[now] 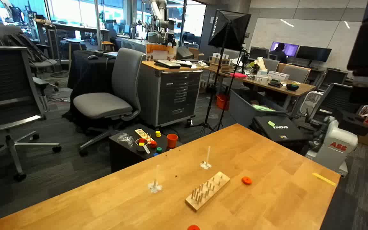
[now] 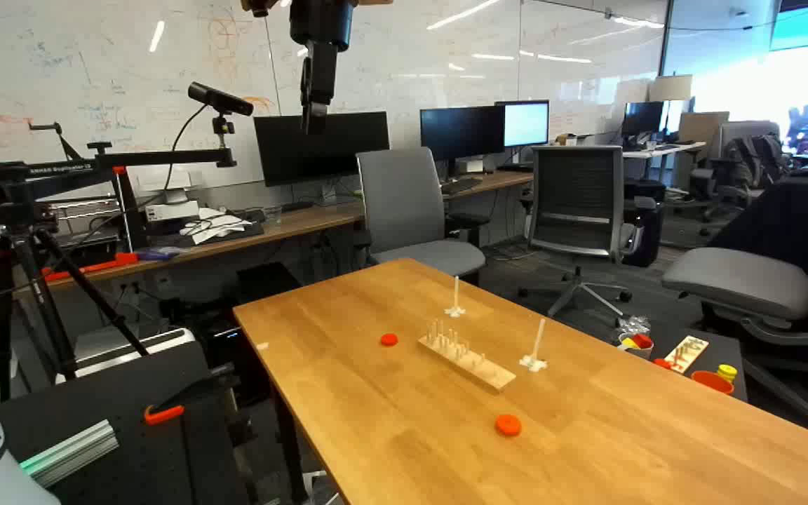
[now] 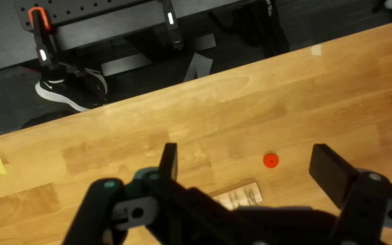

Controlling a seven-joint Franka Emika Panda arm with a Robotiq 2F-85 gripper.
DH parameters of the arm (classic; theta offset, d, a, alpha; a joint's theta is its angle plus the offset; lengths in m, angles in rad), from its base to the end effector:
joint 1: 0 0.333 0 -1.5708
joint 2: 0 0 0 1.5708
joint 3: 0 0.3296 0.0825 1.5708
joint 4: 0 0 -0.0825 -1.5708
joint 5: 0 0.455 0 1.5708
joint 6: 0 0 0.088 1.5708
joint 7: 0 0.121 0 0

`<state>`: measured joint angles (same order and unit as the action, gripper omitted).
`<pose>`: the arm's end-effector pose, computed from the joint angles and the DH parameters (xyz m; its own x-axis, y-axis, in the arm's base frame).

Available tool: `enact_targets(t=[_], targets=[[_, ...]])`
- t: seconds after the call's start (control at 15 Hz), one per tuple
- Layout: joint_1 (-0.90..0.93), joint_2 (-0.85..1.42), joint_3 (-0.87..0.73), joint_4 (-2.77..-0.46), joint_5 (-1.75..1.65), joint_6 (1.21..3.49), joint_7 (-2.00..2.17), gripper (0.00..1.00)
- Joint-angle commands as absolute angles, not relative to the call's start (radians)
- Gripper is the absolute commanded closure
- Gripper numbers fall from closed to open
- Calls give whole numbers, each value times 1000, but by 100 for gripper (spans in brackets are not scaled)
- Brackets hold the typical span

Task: Pick up the orange ring on the right and place it on the wooden stand

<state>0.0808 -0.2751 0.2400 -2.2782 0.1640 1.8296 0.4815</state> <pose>0.4737 0.1749 0.4187 0.9538 -0.2258 -0.1984 -0.2286 -0.9735 0.0092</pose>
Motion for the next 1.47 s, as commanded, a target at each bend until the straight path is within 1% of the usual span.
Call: enact_targets(t=[0.0, 0.27, 0.47, 0.67, 0.73, 0.8, 0.93, 1.2, 1.33, 1.4], targets=[[93, -274, 228, -2276, 161, 1830, 484, 0], [38, -117, 206, -2222, 77, 2001, 579, 0], [3, 41, 155, -2156, -31, 2142, 684, 0], [6, 206, 78, -2018, -68, 2154, 777, 0], [21, 227, 66, -1979, -46, 2128, 772, 0], [25, 145, 56, -2106, -42, 2175, 719, 0], [28, 214, 40, -2032, -39, 2171, 727, 0], [41, 232, 41, -2002, -39, 2162, 746, 0], [53, 270, 14, -2012, -66, 2294, 859, 0], [38, 304, 22, -1978, 13, 2250, 817, 0]])
